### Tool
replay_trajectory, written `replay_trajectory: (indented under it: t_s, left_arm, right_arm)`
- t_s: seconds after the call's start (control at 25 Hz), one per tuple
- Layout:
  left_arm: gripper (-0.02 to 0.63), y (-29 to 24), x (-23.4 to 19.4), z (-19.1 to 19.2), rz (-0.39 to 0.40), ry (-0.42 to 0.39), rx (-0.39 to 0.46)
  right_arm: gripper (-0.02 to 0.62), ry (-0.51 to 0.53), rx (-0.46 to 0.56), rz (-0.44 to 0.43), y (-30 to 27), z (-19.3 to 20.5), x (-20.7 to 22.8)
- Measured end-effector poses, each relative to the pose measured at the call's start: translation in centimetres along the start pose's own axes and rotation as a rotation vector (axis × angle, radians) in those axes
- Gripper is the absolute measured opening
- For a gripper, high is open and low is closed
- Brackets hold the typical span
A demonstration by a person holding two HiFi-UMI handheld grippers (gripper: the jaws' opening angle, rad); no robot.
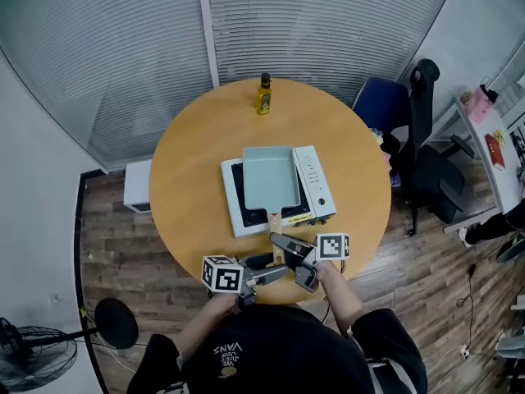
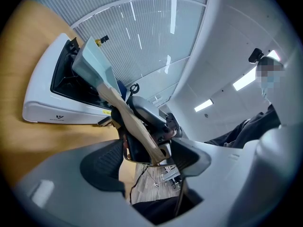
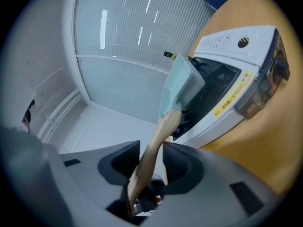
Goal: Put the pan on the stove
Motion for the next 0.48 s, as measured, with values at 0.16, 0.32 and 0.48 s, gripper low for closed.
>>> replay_trajectory:
  t_s: [0.16,0.32,0.48]
  left_arm:
    - [0.302,0.57,0.19,-0.07,0.005,0.0,-0.002]
    - [0.301,0.88,0.12,-0.15,0.012,-0.001,-0.005]
    - [0.302,1.09,0.12,-0.18,0.013,-0.008,-0.014]
  right_arm:
    - [0.153,-0.008,0.012,-0.012,0.12,-0.16,-0.03]
    - [0.15,-0.014,0.01,-0.007,0.32,-0.3,0.09]
    - [0.147,-0.034,0.011,-0.002,0.59,-0.33,0.28]
Point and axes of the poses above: the fingertips, and each gripper's own axes: y backward along the fingers, x to its right, z out of its underside, the point moved 4 cm from there along y, backward along the fingers, and after that the axes turned 7 degrees about y, right-handed, at the moved point
